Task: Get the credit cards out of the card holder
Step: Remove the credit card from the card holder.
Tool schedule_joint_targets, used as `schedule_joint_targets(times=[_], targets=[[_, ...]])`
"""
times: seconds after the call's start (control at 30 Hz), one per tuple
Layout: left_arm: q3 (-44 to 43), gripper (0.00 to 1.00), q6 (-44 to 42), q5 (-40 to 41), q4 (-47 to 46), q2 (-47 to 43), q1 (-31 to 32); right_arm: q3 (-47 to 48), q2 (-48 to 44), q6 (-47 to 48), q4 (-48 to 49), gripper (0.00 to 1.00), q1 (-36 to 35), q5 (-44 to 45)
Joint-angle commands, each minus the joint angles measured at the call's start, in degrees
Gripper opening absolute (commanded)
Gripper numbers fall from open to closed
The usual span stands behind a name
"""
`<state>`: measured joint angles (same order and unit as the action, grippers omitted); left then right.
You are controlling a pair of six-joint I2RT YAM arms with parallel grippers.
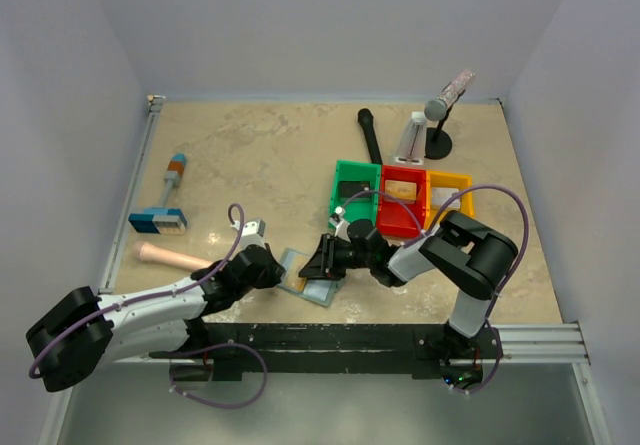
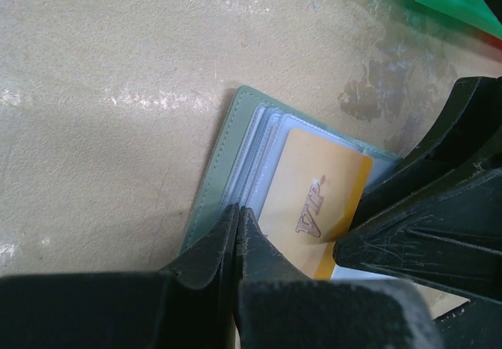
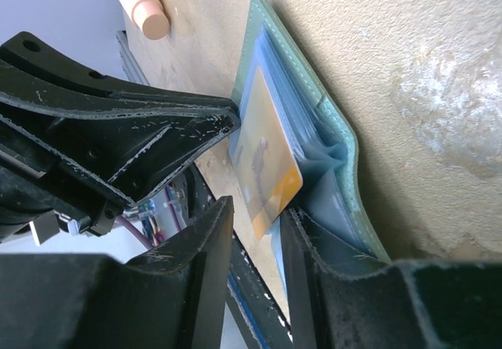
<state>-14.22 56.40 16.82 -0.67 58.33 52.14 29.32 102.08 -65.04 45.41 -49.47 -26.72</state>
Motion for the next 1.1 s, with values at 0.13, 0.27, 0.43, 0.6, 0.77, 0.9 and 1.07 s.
schedule_joint_targets(times=[0.13, 0.27, 0.43, 0.6, 0.77, 0.9, 1.07], targets=[[2.8, 0.00, 0.3, -4.1, 5.5, 1.2, 0.5, 1.4, -1.0, -0.5, 6.9, 0.29, -0.5, 0.3], [3.1, 0.00, 1.1, -3.0, 6.4, 0.5, 0.5, 0.1, -1.7, 0.1, 5.8, 0.25, -0.5, 0.3], [3.0, 0.00, 1.4, -2.4, 7.1, 0.2, 0.5, -0.9, -2.2, 0.4, 5.1, 0.20, -0.5, 0.4], [2.9, 0.00, 1.6, -2.2, 7.4, 0.2, 0.5, -1.5, -3.4, 1.2, 3.9, 0.17, -0.5, 0.7], [2.8, 0.00, 1.7, -2.2, 7.7, 0.2, 0.5, -2.2, -4.8, 1.9, 2.7, 0.14, -0.4, 0.8], [2.7, 0.00, 1.8, -2.1, 7.8, 0.4, 0.5, -3.0, -6.1, 2.7, 1.6, 0.13, -0.4, 1.1], [2.6, 0.00, 1.8, -2.0, 8.0, 0.5, 0.5, -3.6, -7.0, 3.2, 0.9, 0.10, -0.3, 1.1]])
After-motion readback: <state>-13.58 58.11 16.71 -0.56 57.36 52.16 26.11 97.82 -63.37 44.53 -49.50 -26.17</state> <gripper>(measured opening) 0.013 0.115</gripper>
